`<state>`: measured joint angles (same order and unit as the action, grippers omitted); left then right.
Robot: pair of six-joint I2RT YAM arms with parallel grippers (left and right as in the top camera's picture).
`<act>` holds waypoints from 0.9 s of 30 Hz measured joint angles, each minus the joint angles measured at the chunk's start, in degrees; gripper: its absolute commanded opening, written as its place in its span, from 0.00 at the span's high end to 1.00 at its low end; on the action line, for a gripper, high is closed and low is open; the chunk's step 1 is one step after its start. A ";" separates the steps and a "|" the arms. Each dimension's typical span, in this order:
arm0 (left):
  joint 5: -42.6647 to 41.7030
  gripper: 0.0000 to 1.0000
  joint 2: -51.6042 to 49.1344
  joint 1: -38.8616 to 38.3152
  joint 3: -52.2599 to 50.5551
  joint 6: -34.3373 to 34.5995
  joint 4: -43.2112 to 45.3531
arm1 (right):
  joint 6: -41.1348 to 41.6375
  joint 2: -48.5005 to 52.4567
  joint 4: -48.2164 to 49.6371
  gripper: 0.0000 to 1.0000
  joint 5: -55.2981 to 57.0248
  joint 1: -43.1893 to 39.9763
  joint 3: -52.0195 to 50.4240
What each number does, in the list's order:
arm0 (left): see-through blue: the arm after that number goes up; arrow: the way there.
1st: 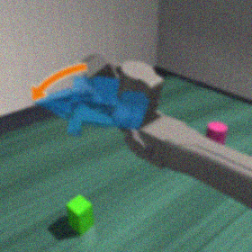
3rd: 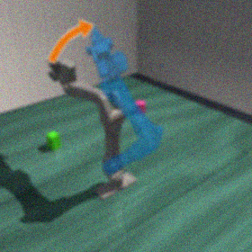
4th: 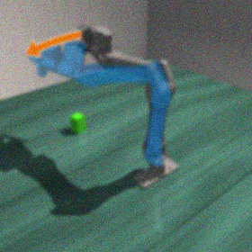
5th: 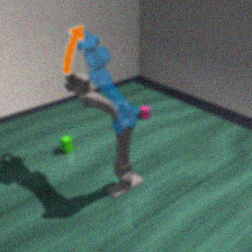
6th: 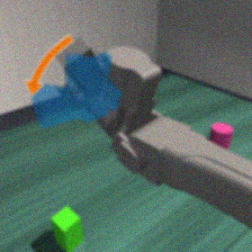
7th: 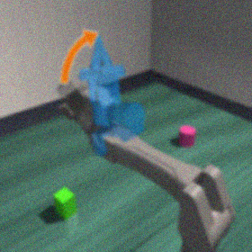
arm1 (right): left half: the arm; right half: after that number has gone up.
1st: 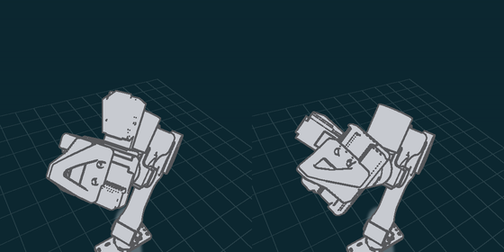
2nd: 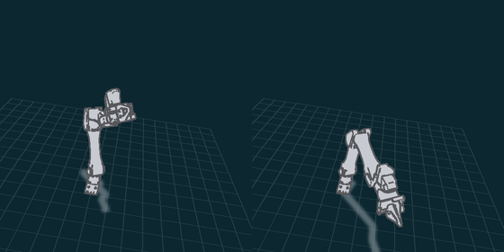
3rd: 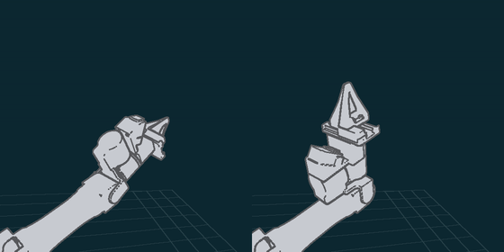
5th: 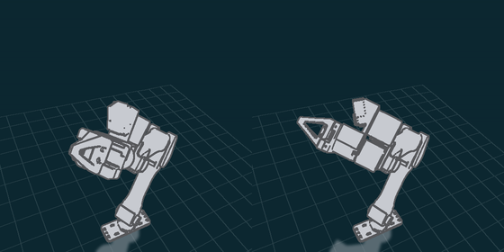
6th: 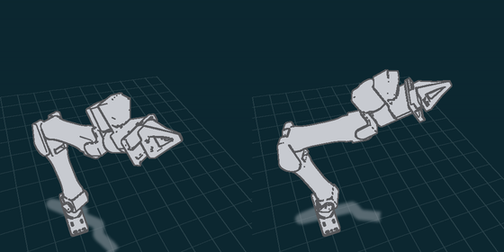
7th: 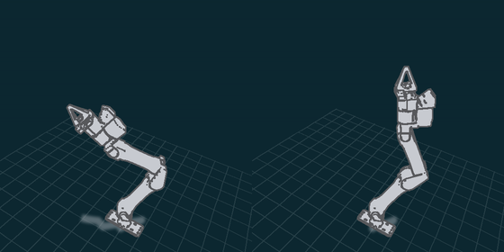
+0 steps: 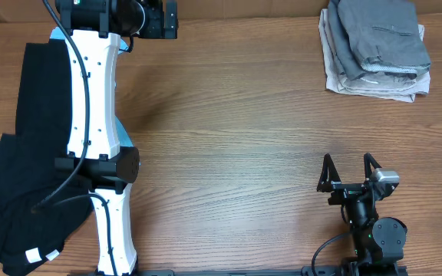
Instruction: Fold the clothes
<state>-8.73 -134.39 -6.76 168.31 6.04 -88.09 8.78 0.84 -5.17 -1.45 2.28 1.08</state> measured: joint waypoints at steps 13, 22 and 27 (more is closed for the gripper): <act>0.02 0.00 0.00 0.00 0.00 0.00 0.00 | -0.02 0.00 0.04 0.00 0.02 0.02 -0.02; 0.02 0.00 0.00 -0.28 0.00 0.02 -0.02 | 0.02 0.00 0.04 0.00 0.02 0.00 -0.02; 0.02 0.00 0.00 -0.76 0.00 0.00 0.00 | 0.02 0.00 0.02 0.00 0.02 0.02 -0.02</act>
<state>-8.71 -134.39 -7.53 168.31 6.04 -88.09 8.80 0.84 -5.15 -1.43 2.31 1.06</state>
